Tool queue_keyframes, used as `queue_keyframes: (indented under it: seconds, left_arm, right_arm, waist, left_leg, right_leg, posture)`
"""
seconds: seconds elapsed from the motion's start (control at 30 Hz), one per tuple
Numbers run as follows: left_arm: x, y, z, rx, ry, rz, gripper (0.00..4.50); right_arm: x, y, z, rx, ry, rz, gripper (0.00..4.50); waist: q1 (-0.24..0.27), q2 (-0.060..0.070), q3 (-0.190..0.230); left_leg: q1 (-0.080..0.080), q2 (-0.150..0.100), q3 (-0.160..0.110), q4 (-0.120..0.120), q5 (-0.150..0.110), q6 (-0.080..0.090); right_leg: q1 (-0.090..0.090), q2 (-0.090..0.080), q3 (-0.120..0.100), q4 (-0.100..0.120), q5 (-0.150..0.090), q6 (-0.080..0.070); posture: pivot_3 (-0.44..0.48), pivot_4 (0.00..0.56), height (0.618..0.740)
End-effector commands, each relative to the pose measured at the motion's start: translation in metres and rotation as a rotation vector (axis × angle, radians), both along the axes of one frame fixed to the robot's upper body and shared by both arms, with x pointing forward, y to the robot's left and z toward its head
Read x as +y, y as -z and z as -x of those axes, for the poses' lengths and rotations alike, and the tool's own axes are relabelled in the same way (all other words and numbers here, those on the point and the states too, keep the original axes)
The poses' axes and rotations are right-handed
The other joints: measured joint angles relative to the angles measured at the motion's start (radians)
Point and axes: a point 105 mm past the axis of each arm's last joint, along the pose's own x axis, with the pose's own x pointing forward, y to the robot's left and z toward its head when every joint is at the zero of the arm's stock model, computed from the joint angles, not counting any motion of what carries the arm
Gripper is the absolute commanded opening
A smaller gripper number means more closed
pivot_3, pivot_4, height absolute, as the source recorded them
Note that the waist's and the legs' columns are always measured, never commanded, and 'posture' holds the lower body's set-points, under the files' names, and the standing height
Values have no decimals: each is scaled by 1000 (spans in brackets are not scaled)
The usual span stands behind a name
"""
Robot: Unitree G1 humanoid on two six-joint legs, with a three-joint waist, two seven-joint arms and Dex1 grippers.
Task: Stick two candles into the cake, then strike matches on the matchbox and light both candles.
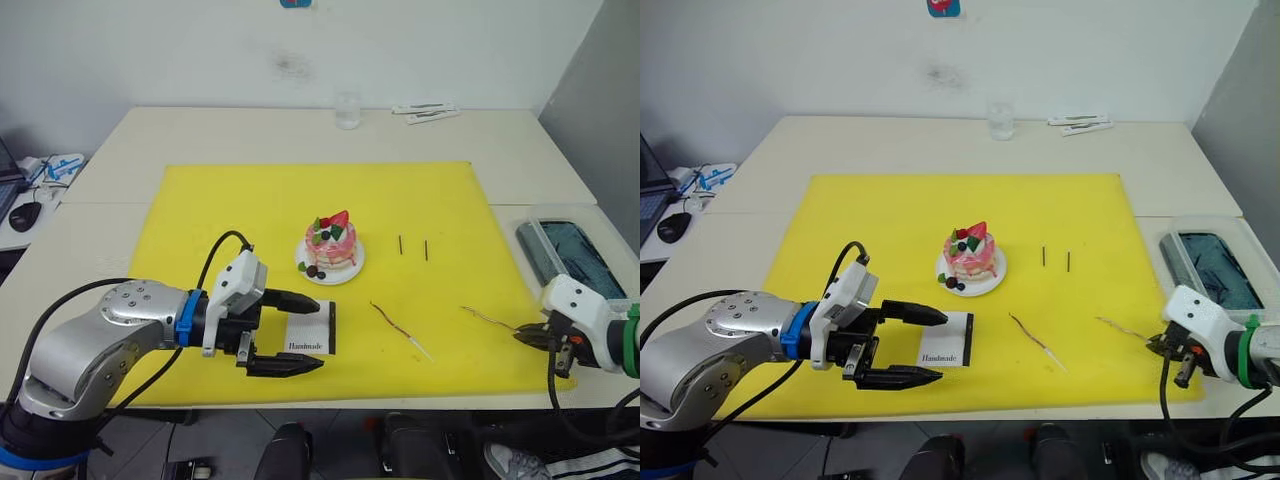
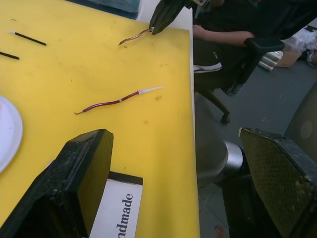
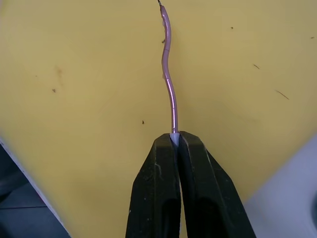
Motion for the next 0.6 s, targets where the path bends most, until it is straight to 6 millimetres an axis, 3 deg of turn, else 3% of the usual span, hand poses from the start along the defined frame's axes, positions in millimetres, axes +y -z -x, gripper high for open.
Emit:
queue_keyframes:
  seconds: [0.03, 0.37, 0.6]
  left_arm:
    - [-6, -5, 6, -18, 38, 8, 4500]
    - [-8, -5, 8, -12, 36, 14, 4500]
    - [-8, -5, 9, -9, 34, 17, 4500]
  right_arm:
    - [-7, -9, -2, -30, -17, 32, 66]
    - [-16, -2, -1, 23, -43, 47, 66]
    - [-4, -6, -3, 22, -69, 6, 66]
  waist:
    - [0, 0, 0]
    - [1, 0, 0]
    - [1, 0, 0]
  left_leg:
    - [0, 0, 0, 0, 0, 0]
    - [0, 0, 0, 0, 0, 0]
    - [0, 0, 0, 0, 0, 0]
  right_leg:
    - [0, 0, 0, 0, 0, 0]
    - [0, 0, 0, 0, 0, 0]
    - [0, 0, 1, 0, 0, 0]
  posture:
    - [0, 150, 740]
    - [0, 150, 740]
    - [0, 150, 740]
